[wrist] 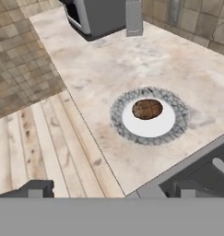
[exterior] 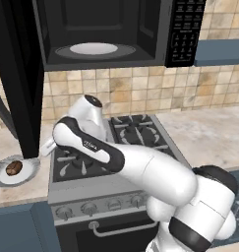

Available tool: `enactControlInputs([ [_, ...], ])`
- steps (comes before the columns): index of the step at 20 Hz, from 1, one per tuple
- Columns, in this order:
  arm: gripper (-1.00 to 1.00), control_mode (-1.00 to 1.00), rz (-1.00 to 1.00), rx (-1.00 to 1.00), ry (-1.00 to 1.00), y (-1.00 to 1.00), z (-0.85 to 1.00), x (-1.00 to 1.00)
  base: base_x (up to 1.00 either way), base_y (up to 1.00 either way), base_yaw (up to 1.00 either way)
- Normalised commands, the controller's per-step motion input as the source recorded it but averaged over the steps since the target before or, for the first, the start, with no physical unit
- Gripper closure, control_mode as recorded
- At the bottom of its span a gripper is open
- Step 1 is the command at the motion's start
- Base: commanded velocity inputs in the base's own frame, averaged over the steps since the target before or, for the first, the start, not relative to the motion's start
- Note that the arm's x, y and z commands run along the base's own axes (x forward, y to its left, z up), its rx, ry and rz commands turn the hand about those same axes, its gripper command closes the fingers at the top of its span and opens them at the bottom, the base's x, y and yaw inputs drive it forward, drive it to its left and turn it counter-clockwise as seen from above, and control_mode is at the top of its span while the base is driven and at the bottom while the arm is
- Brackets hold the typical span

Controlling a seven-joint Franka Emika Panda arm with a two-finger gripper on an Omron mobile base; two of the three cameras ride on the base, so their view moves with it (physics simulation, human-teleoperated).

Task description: Pick the potato from the counter and place it in the microwave. Then turn on the microwave.

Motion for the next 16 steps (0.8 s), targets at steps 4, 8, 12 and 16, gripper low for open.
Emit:
enactControlInputs([
  [4, -1.0, -1.0, 0.0, -0.09, 0.0, 0.09, -0.57, 0.38, 0.0, 0.0, 0.0],
  [8, -1.0, -1.0, 0.0, -0.01, 0.0, 0.25, -0.57, 0.21, 0.0, 0.0, 0.0],
  [12, -1.0, -1.0, 0.0, 0.0, 0.0, 0.28, -0.4, 0.08, 0.0, 0.0, 0.0],
  [16, -1.0, -1.0, 0.0, 0.0, 0.0, 0.3, -0.24, 0.02, 0.0, 0.0, 0.0],
])
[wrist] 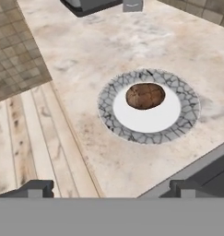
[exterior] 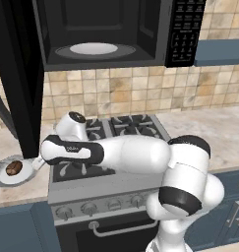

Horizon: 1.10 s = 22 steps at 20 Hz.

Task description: Pick the potato from the counter and place it in the microwave. Then turn on the microwave.

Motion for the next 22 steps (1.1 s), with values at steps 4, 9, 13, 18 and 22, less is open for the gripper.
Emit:
enactControlInputs([
  [4, -1.0, -1.0, 0.0, 0.0, 0.0, 0.33, -0.13, 0.02, 0.0, 0.0, 0.0],
  [9, -1.0, -1.0, 0.0, 0.0, 0.0, 0.35, -0.05, 0.09, 0.0, 0.0, 0.0],
  [13, -1.0, -1.0, -0.02, -0.02, 0.0, 0.31, 0.0, 0.12, 0.0, 0.0, 0.0],
  [18, -1.0, -1.0, -0.06, -0.05, 0.0, 0.23, 0.0, 0.07, 0.0, 0.0, 0.0],
  [22, -1.0, -1.0, -0.07, -0.07, 0.0, 0.22, 0.0, 0.04, 0.0, 0.0, 0.0],
])
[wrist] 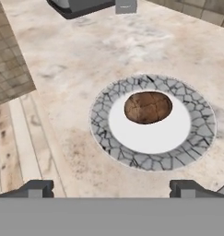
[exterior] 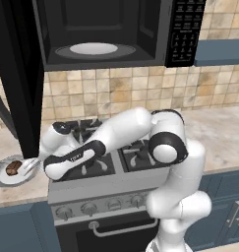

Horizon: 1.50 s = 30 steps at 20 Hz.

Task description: Pick the potato from the counter and place it in the microwave. Then turn on the microwave.

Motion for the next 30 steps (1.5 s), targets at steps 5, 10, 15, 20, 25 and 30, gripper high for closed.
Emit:
enactControlInputs([
  [5, -1.0, -1.0, -0.07, -0.07, 0.0, 0.23, 0.0, 0.07, 0.0, 0.0, 0.0],
  [10, -1.0, -1.0, -0.08, -0.05, 0.0, 0.21, 0.0, 0.13, 0.0, 0.0, 0.0],
  [15, -1.0, -1.0, -0.1, -0.03, 0.0, 0.14, 0.0, 0.19, 0.0, 0.0, 0.0],
  [20, -1.0, -1.0, -0.12, 0.0, 0.0, 0.03, 0.0, 0.3, 0.0, 0.0, 0.0],
  [25, -1.0, -1.0, -0.1, 0.0, 0.0, 0.06, 0.0, 0.37, 0.0, 0.0, 0.0],
  [30, -1.0, -1.0, -0.05, 0.01, 0.02, 0.2, 0.0, 0.34, 0.0, 0.0, 0.0],
])
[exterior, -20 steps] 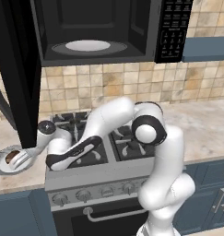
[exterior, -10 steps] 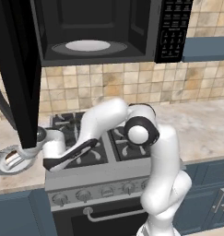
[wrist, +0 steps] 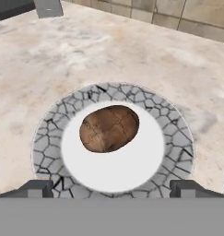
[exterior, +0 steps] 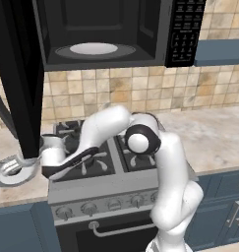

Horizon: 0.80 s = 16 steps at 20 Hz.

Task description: Pick the potato from the counter and place it in the microwave. Then turn on the microwave.

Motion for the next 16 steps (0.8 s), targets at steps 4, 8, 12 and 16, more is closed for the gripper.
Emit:
enactControlInputs([
  [4, -1.0, -1.0, -0.03, 0.01, 0.04, 0.28, 0.0, 0.28, 0.0, 0.0, 0.0],
  [8, -1.0, -1.0, -0.06, 0.0, 0.06, 0.26, 0.0, 0.26, 0.0, 0.0, 0.0],
  [12, -1.0, -1.0, -0.08, 0.0, 0.07, 0.17, -0.05, 0.2, 0.0, 0.0, 0.0],
  [16, -1.0, -1.0, -0.1, 0.0, 0.09, 0.13, -0.11, 0.15, 0.0, 0.0, 0.0],
])
